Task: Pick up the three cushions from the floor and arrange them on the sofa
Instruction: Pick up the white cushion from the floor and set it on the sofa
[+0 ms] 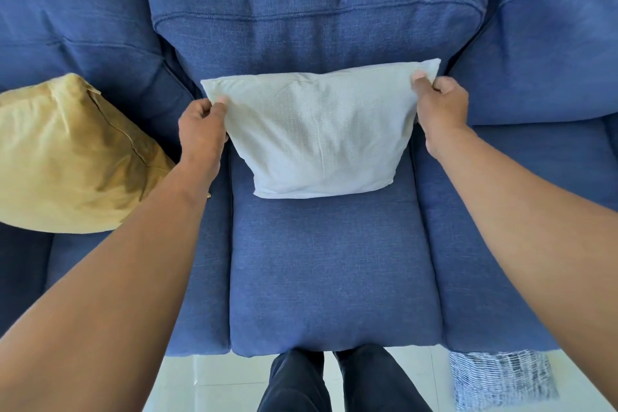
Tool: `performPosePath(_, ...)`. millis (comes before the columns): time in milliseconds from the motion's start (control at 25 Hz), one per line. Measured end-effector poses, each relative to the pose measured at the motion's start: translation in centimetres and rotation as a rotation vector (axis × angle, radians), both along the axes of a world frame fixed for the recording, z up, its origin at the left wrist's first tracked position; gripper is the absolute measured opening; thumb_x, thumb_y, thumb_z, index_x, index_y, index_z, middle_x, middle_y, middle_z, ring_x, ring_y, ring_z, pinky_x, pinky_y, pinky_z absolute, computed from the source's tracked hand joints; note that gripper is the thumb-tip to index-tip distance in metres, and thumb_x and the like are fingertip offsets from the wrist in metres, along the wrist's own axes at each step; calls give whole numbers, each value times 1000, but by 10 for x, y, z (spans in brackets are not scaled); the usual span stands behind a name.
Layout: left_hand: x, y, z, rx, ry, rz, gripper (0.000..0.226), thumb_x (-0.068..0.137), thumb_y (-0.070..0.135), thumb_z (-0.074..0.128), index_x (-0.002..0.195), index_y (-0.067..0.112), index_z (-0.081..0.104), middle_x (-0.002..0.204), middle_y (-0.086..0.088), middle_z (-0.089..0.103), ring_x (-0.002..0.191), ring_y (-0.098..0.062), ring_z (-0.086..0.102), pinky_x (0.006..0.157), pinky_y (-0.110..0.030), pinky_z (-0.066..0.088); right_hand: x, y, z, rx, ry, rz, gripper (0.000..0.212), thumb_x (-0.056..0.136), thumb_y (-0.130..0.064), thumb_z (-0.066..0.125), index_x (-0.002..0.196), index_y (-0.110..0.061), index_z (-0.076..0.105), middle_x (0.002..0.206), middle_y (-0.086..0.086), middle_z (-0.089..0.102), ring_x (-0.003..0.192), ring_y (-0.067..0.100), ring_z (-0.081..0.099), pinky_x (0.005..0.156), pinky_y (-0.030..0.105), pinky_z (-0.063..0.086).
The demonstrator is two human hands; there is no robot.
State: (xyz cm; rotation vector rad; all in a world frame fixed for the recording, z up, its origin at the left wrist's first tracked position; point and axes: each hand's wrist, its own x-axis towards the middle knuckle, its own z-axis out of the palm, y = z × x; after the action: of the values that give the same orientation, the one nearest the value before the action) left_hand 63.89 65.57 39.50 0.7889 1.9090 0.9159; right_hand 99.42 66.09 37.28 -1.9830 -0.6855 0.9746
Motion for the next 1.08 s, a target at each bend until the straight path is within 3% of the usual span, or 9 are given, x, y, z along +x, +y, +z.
performPosePath(160,14,-47,7,-99,196,8,41,100,48,48,96,13,69,98,-5,77,97,-29,73,92,-50,59,-2,-53,8,-60,-116,110,42,103,-52,51,98,-12,63,88,-5,59,88,17,55,86,38,49)
performPosePath(320,51,-115,12,-155,295,-261,40,102,37,41,73,10,45,66,1,47,62,-20,43,59,-36,39,-7,-126,21,-181,-181,262,33,108,-48,42,88,-24,53,86,-9,54,94,24,52,78,35,39)
performPosePath(400,72,-145,11,-137,329,-430,41,106,37,38,76,9,41,67,0,41,65,-19,38,61,-37,36,-10,-158,24,-219,-167,297,34,109,-47,44,121,-22,63,123,2,69,121,31,58,94,37,44)
performPosePath(480,98,-170,12,-109,357,-619,38,110,37,36,78,19,47,69,11,40,74,-18,41,69,-35,37,-8,-192,29,-257,-231,302,55,109,-46,45,151,-9,49,153,11,56,142,33,49,111,43,40)
performPosePath(560,123,-192,16,-65,357,-779,27,111,35,39,104,24,63,83,18,51,91,-19,52,86,-35,43,-4,-228,34,-282,-336,325,59,110,-44,46,153,-4,44,160,16,48,150,34,40,117,48,34)
performPosePath(640,146,-214,22,-34,349,-966,40,112,35,41,140,10,56,124,5,63,126,-29,57,108,-44,43,4,-267,40,-349,-448,353,65,110,-46,44,159,-6,35,172,16,29,161,32,20,126,54,25)
performPosePath(720,166,-235,29,-18,399,-1123,58,112,37,40,160,5,37,166,-8,39,156,-28,30,125,-45,27,12,-307,48,-424,-516,340,70,110,-49,42,163,-7,27,176,15,15,164,30,7,128,59,17)
performPosePath(840,196,-267,43,71,432,-1306,65,112,40,39,165,4,24,175,-13,16,162,-26,11,129,-47,16,24,-367,61,-471,-542,252,74,109,-51,41,164,-7,22,177,16,9,165,31,1,127,62,14)
performPosePath(1080,266,-332,58,194,485,-1632,71,111,43,40,166,6,16,176,-13,12,163,-28,8,129,-46,14,53,-494,82,-574,-496,5,78,109,-54,41,167,-8,15,178,15,2,165,31,-3,129,60,14)
